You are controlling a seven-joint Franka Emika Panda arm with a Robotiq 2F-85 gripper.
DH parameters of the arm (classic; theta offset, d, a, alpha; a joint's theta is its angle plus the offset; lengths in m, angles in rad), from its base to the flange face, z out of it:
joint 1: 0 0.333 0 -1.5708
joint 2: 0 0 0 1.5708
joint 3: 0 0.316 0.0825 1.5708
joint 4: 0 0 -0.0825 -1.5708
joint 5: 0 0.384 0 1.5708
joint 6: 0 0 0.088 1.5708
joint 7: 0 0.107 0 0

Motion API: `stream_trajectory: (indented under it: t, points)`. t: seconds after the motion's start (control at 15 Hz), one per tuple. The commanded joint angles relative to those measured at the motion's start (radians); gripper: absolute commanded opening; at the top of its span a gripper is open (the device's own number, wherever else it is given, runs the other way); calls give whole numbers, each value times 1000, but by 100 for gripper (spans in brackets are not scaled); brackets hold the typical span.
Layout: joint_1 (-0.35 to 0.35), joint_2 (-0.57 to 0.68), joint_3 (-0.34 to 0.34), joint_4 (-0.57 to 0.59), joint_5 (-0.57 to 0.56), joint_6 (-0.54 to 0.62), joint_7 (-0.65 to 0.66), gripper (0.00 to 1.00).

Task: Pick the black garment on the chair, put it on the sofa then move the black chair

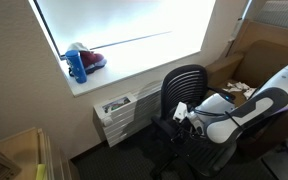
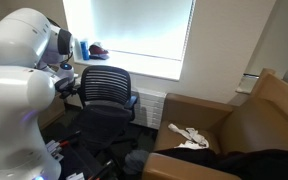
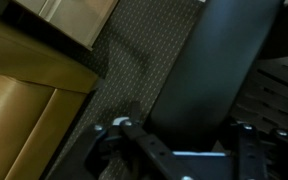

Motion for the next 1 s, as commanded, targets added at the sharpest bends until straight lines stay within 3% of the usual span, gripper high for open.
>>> stream_trajectory:
  t: [0.0,0.93]
  points:
    - [30,51,-58,64,-79,37,-55,45]
    - [126,83,-278,111,-76,117,-18,45]
